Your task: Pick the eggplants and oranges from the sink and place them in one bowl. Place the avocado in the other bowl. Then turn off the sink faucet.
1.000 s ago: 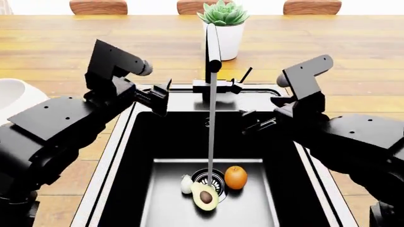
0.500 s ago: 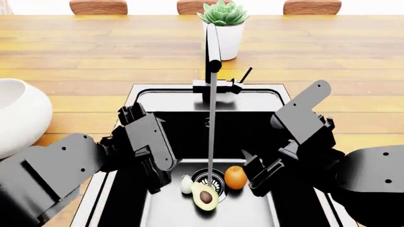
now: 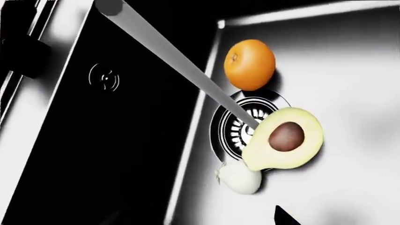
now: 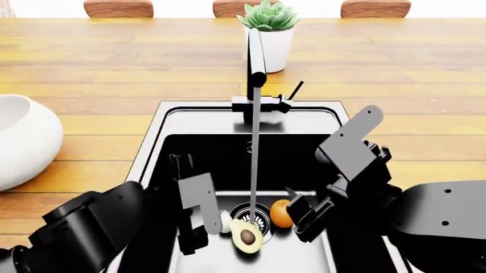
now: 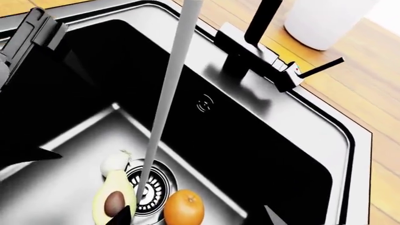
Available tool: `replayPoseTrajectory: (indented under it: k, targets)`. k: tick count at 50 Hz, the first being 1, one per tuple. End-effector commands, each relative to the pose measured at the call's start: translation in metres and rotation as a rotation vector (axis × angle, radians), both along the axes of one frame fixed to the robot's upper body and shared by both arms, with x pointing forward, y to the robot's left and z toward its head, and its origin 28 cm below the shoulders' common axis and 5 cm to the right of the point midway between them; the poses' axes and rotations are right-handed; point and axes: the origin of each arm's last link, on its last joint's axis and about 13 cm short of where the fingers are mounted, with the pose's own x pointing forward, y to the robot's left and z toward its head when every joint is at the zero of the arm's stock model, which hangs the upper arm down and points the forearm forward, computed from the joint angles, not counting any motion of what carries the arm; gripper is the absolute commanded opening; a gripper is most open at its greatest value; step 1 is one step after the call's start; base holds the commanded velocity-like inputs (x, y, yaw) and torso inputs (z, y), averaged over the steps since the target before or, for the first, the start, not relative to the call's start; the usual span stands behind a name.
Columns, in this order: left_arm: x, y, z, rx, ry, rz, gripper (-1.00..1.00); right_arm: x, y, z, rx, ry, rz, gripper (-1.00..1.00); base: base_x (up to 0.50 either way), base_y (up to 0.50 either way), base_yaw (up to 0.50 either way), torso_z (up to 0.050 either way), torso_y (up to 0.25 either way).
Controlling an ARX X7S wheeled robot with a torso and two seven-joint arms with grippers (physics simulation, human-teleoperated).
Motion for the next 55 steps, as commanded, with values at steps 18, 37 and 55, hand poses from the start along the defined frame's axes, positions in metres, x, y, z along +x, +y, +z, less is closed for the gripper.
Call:
replayPoseTrajectory:
  k: [18,37,55]
  targets:
    - [0.017,-0.025,-0.051,0.107,0.024,-0.078,1.0,0.014,0.002,-0.015,0.02,0.01,0.012,1.0,0.0,0.0,0.0,0.0,0.0]
    - [0.036,-0.031,-0.068,0.155,0.017,-0.083,1.0,0.022,0.003,-0.024,0.044,0.021,0.025,1.0,0.0,0.0,0.0,0.0,0.0]
    - [0.047,-0.037,-0.094,0.174,0.042,-0.109,1.0,0.028,0.004,-0.029,0.062,0.027,0.028,1.0,0.0,0.0,0.0,0.0,0.0]
